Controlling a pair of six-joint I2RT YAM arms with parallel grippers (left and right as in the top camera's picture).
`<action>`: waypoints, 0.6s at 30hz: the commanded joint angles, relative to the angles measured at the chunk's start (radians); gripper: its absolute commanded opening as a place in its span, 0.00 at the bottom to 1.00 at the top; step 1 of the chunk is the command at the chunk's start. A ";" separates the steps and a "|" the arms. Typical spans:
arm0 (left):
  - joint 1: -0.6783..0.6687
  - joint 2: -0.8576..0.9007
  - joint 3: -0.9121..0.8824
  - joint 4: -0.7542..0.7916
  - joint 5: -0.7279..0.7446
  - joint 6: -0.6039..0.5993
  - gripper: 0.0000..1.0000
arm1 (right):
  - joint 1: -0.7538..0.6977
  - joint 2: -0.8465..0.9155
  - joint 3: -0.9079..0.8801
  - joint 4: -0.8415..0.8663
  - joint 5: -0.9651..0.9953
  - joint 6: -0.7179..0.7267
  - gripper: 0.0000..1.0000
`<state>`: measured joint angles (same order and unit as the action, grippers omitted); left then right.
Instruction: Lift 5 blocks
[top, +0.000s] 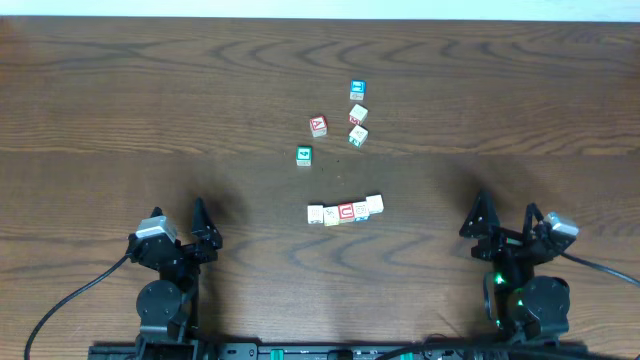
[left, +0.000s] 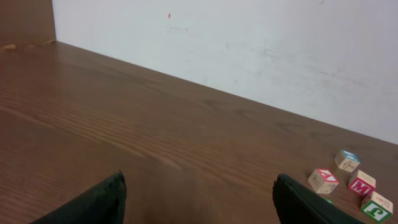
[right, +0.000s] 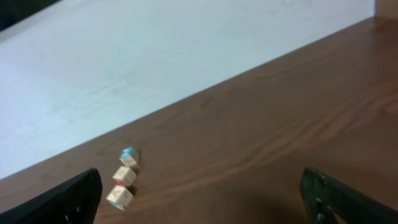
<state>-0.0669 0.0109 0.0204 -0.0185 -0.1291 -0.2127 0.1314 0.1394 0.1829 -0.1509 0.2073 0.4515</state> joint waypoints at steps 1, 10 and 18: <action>0.005 -0.006 -0.016 -0.045 -0.006 -0.002 0.76 | -0.048 -0.085 -0.057 -0.038 -0.090 -0.005 0.99; 0.005 -0.006 -0.016 -0.045 -0.006 -0.002 0.76 | -0.080 -0.135 -0.123 -0.048 -0.119 -0.107 0.99; 0.005 -0.006 -0.016 -0.044 -0.006 -0.002 0.76 | -0.079 -0.134 -0.123 -0.050 -0.175 -0.198 0.99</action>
<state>-0.0669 0.0109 0.0204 -0.0185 -0.1295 -0.2127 0.0620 0.0124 0.0654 -0.2012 0.0692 0.3069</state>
